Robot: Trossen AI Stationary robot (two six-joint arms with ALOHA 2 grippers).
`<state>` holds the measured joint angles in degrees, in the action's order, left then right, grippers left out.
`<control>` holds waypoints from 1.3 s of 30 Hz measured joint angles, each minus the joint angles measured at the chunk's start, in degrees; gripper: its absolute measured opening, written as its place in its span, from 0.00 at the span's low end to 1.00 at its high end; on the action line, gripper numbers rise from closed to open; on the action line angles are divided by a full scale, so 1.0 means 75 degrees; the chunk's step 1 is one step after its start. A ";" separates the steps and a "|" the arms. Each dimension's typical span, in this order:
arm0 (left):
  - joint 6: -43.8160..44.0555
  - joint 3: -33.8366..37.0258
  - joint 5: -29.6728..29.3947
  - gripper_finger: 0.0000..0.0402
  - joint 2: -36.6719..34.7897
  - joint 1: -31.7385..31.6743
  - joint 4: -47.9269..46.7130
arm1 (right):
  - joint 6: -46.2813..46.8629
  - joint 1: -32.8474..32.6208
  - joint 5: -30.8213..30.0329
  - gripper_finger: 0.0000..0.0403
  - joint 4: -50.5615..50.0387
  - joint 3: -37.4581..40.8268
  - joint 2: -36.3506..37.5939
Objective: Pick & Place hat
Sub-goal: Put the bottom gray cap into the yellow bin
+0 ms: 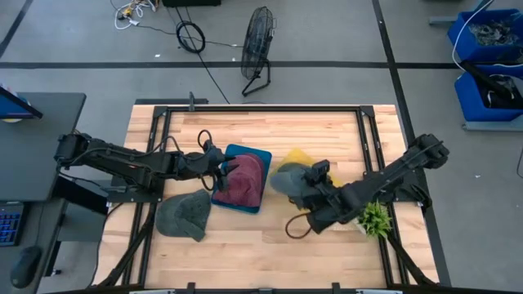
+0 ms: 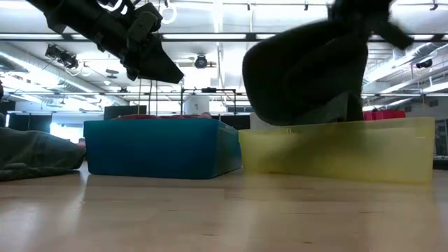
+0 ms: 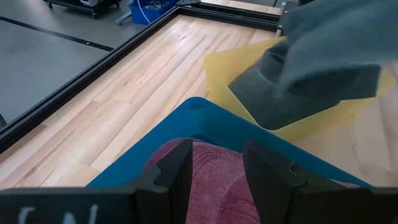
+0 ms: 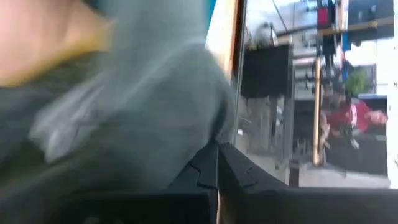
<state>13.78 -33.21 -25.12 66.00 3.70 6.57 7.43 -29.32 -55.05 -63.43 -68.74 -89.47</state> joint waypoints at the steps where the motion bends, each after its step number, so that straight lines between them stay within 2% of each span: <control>1: 0.0000 0.0000 -0.0001 0.36 0.0000 0.0000 0.0000 | 0.0090 0.0114 0.0006 0.00 0.0218 0.0305 0.0000; 6: -0.0002 0.0000 -0.0001 0.36 0.0000 0.0000 -0.0006 | -0.0169 0.0392 -0.0085 0.00 0.1529 0.1385 0.0000; 9: -0.0147 0.0000 0.0000 0.36 0.0000 0.0000 -0.0006 | -0.0931 0.0390 -0.0647 0.00 0.1678 0.1412 0.0000; 14: -0.0157 0.0000 -0.0001 0.36 0.0000 0.0000 -0.0005 | -0.2443 0.0408 -0.1426 0.00 0.1432 0.0807 0.0062; 18: -0.0135 0.0000 -0.0003 0.36 0.0000 0.0003 -0.0009 | -0.3053 0.0452 -0.1605 0.00 0.0856 0.0044 0.0082; 21: -0.0127 0.0000 -0.0003 0.36 0.0000 0.0003 -0.0009 | -0.3147 0.0566 -0.1894 0.00 0.0193 -0.0384 0.0087; 25: -0.0125 0.0000 0.0000 0.36 0.0000 0.0003 -0.0006 | -0.2896 0.0878 -0.2516 0.00 -0.0317 -0.0400 0.0090; 27: -0.0124 0.0000 -0.0001 0.36 0.0000 0.0003 -0.0003 | -0.2601 0.1073 -0.2360 0.00 -0.0291 -0.0219 0.0096; 30: -0.0124 0.0000 -0.0001 0.36 0.0000 0.0003 -0.0003 | -0.2423 0.1292 -0.1442 0.00 0.0130 0.0272 0.0093; 36: -0.0128 0.0000 0.0000 0.36 0.0000 0.0003 -0.0009 | -0.2691 0.1203 -0.0429 0.00 0.2000 0.1406 0.0085; 39: -0.0128 0.0000 0.0000 0.36 0.0000 0.0003 -0.0016 | -0.2924 0.1117 -0.0342 0.00 0.2375 0.1570 0.0085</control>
<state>12.82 -33.21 -25.12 66.00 3.73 6.44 -14.50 -20.95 -57.61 -45.61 -56.97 -88.84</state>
